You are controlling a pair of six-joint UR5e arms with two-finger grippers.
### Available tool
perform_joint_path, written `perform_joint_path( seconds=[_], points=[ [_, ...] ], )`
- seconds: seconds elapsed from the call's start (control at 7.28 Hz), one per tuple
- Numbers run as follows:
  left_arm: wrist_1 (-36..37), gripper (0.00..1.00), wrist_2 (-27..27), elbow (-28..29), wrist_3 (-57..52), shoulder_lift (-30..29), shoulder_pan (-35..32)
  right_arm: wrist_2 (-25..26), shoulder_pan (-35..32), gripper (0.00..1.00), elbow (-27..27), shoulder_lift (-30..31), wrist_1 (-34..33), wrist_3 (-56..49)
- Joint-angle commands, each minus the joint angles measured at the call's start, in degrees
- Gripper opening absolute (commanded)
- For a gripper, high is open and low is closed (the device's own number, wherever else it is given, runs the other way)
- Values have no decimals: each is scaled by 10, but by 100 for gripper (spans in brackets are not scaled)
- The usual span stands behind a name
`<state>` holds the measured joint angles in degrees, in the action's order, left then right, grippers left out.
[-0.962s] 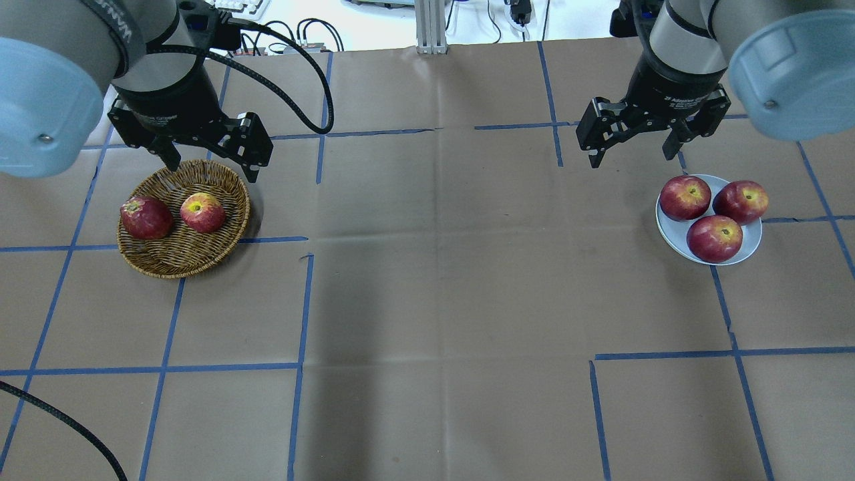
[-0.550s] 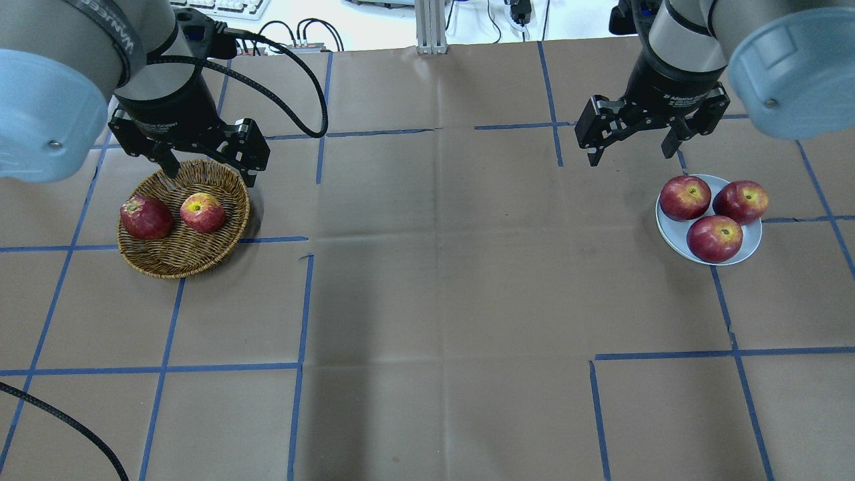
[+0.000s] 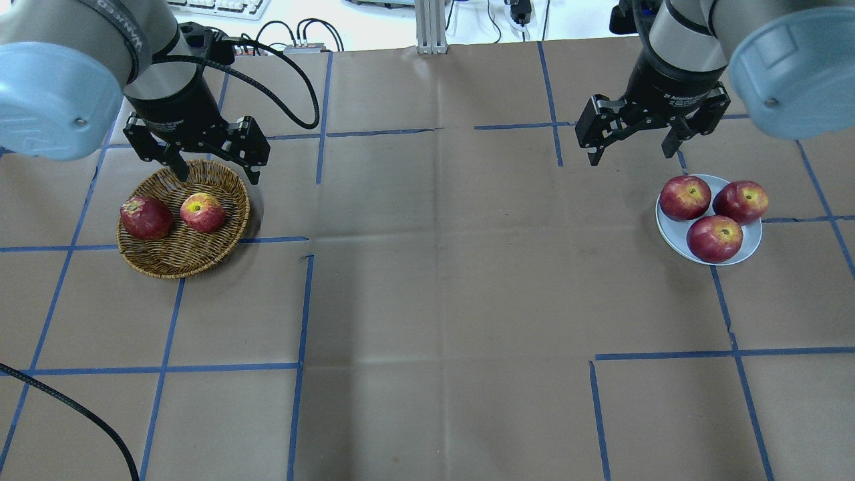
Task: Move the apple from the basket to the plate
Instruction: 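Move the left gripper down over the yellow-red apple in the wicker basket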
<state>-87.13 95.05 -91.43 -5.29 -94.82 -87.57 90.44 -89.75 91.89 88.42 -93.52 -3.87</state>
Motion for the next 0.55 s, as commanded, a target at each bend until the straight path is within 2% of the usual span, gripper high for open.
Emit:
perform_joint_path(
  seconds=[0.0,0.14,0.41],
  points=[
    [60,99,0,-5,-137,-32,46,0,0,100,0,0,0,-1],
    [113,99,-1,-7,-200,-57,80,0,0,100,0,0,0,-1],
    [125,99,0,-8,-255,-104,124,0,1,100,0,0,0,-3]
  ],
)
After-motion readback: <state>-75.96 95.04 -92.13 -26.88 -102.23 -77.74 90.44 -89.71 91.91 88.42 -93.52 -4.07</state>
